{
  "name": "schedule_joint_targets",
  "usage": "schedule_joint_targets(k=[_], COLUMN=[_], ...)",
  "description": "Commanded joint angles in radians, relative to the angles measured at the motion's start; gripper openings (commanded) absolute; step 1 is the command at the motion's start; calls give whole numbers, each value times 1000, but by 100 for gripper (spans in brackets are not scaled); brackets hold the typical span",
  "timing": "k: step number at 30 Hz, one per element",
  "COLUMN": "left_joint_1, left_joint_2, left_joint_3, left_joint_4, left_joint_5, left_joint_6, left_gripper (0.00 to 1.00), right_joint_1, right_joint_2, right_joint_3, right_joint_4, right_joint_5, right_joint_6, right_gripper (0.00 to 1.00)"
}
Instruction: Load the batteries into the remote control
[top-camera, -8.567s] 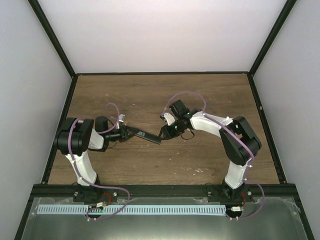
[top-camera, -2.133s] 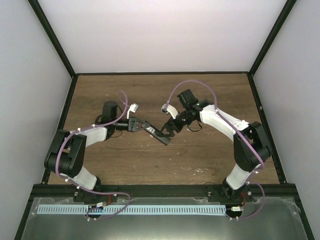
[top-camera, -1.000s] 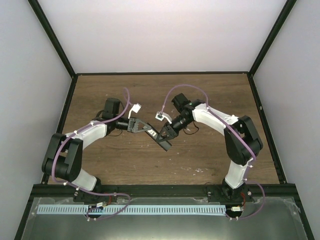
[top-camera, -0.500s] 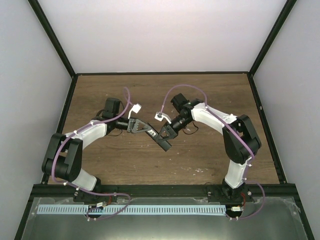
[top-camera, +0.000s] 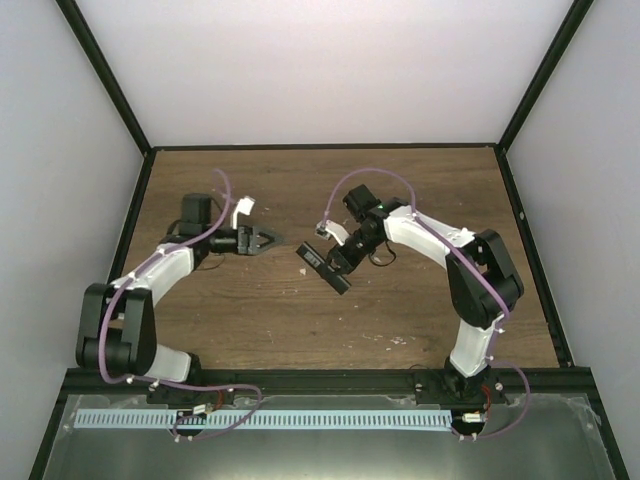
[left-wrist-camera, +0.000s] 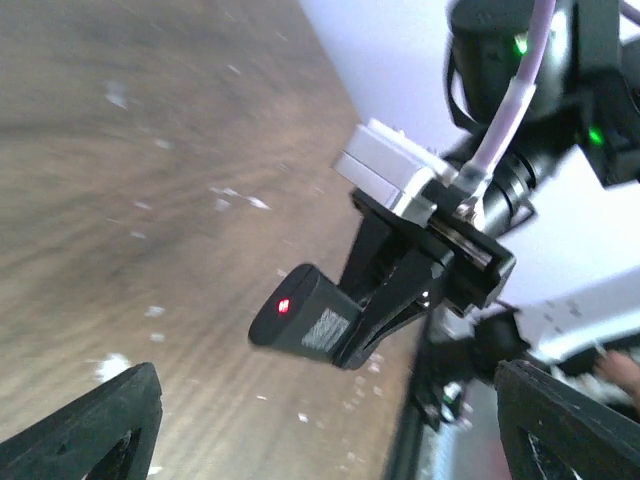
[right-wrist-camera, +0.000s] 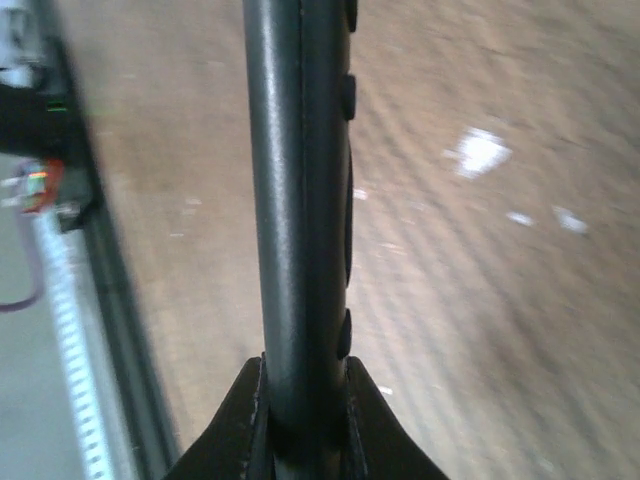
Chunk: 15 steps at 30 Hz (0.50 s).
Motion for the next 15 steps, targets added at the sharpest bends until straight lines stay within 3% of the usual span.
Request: schedule_joint_targets(k=[1, 4, 7, 11, 15], left_joint_1=[59, 60, 59, 59, 59], left_joint_2=[-101, -157, -207, -249, -258], left_joint_3=[-16, 14, 32, 59, 79], left_joint_4=[-10, -99, -144, -201, -236], left_joint_5=[-223, -404, -508, -600, -616], left_joint_6=[-26, -15, -9, 8, 25], left_gripper=[91, 92, 92, 92, 92], right_joint_1=[-14, -15, -17, -17, -17], right_joint_2=[-34, -36, -57, -45, -10], right_joint_3=[3, 37, 48, 50, 35], right_joint_4=[37, -6, -27, -53, -68], right_joint_5=[405, 730, 943, 1121, 1188], right_joint_6=[153, 268, 331, 384, 417], right_gripper=[1, 1, 1, 1, 1])
